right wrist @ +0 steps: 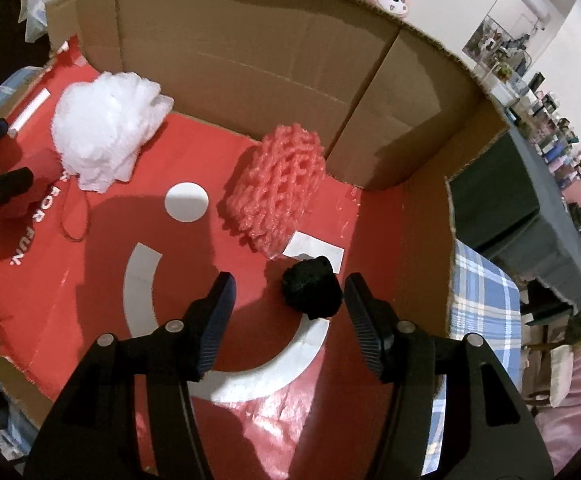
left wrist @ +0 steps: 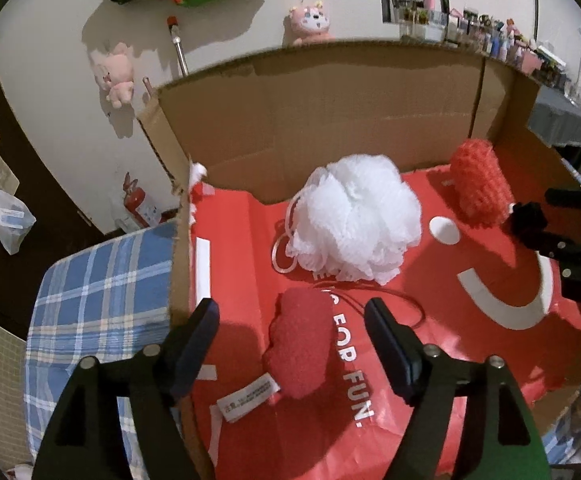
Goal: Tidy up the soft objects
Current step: 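Lower the red sponge and black plush onto the box liner and open both tools, then withdraw both tools from the box toward the soft items on the table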
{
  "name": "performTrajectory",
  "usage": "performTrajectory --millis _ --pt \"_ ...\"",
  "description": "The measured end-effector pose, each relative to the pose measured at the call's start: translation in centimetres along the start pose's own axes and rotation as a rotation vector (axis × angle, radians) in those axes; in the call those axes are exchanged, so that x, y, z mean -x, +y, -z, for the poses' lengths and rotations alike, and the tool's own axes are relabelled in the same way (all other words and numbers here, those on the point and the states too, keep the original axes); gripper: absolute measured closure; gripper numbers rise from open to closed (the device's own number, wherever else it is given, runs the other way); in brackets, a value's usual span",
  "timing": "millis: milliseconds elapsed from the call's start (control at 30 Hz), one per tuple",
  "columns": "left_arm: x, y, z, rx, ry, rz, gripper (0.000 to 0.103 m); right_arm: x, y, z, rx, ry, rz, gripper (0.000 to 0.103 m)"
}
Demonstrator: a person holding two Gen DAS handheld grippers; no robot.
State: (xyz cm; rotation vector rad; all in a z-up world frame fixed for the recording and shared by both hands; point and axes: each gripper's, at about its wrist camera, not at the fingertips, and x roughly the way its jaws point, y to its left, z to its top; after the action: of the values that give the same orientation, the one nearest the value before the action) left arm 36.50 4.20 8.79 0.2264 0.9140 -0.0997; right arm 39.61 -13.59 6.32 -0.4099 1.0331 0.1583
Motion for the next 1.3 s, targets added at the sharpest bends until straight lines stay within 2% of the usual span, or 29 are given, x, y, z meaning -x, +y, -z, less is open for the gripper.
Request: performTrajectory --millis 100,167,300,333,400,600,700,800,1000,1300 --pt "1.9 0.1 0.2 0.011 -0.039 0.016 0.02 1.2 0.1 0.1 -0.002 -0.019 -0.008 0.047" --pt "3.6 0.1 0.4 0.022 -0.077 0.033 0.018 2.3 0.2 0.3 -0.009 -0.034 -0.009 0.041" --pt "7.2 0.2 0.8 0.047 -0.163 0.061 0.004 4.8 -0.2 1.0 -0.034 -0.083 -0.031 0.039" --pt "8.0 0.2 0.9 0.049 -0.183 0.062 0.004 5.7 -0.3 1.3 -0.039 -0.104 -0.034 0.038" --pt "9.9 0.2 1.3 0.052 -0.219 0.06 0.003 7.3 -1.0 1.6 -0.049 -0.134 -0.047 0.031" --pt "15.5 0.0 3.1 0.101 -0.325 0.101 0.0 13.6 -1.5 3.7 -0.097 -0.263 -0.065 0.029" --pt "18.2 -0.3 4.3 0.116 -0.384 0.115 0.0 16.1 -1.9 5.0 -0.126 -0.32 -0.092 0.021" --pt "21.1 -0.7 5.8 0.127 -0.447 0.122 0.0 19.2 -1.7 6.8 -0.143 -0.39 -0.098 0.02" --pt "25.2 -1.7 9.2 0.133 -0.536 0.119 0.0 24.5 -0.7 11.2 -0.16 -0.517 -0.092 0.013" --pt "28.8 -3.8 14.8 0.133 -0.619 0.126 0.0 29.0 1.3 17.3 -0.178 -0.653 -0.08 0.012"
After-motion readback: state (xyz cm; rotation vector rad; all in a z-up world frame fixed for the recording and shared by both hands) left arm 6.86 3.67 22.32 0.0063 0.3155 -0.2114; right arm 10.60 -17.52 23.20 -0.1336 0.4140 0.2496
